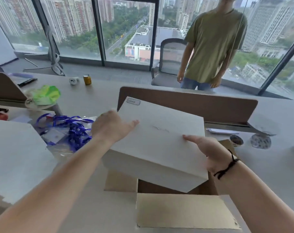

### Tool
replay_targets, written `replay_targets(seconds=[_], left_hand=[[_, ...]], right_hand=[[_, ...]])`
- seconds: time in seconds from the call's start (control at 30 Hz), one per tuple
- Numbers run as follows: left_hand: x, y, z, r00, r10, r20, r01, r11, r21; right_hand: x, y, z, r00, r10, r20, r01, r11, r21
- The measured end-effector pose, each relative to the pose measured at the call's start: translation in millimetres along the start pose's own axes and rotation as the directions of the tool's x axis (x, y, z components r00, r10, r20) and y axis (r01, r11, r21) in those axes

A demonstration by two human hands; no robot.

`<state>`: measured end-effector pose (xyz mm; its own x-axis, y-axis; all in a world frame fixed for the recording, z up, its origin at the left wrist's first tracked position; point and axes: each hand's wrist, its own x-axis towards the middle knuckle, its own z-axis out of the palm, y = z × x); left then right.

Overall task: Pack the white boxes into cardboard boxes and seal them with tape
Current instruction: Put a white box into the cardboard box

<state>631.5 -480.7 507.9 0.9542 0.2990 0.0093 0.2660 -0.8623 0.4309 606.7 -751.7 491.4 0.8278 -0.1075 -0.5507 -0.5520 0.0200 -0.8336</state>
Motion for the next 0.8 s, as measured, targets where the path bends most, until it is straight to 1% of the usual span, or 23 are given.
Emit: replay_targets(seconds=[0.13,0.3,0.5,0.6,0.8], left_hand=[[-16.6,37.1,48.8,0.999,-0.024,0.028,0.026,0.996,-0.088],[-29.1,55.2,89.2,0.992,-0.108,0.061,0.115,0.984,-0.135],[-39.9,33.7,136.8,0.957,-0.237,0.167,0.272,0.935,-0.228],[-39.5,16.3,162.1,0.938,-0.258,0.231,0.319,0.905,-0.281],[-41.9,5.2,198.2,0.89,-0.295,0.349,0.405,0.861,-0.306]], right_hand=[[20.3,8.1,-63.7,1.0,-0.012,-0.014,0.011,0.997,-0.075],[50.5,18.9,-104.5,1.0,-0.012,0.022,0.014,0.992,-0.125],[82.6,48.3,-111.5,0.997,0.037,0.073,-0.021,0.98,-0.199],[98.3,67.3,-106.0,0.995,0.022,0.1,0.007,0.958,-0.285],[127.3,101.6,-91.8,0.997,0.057,0.044,-0.039,0.938,-0.344]])
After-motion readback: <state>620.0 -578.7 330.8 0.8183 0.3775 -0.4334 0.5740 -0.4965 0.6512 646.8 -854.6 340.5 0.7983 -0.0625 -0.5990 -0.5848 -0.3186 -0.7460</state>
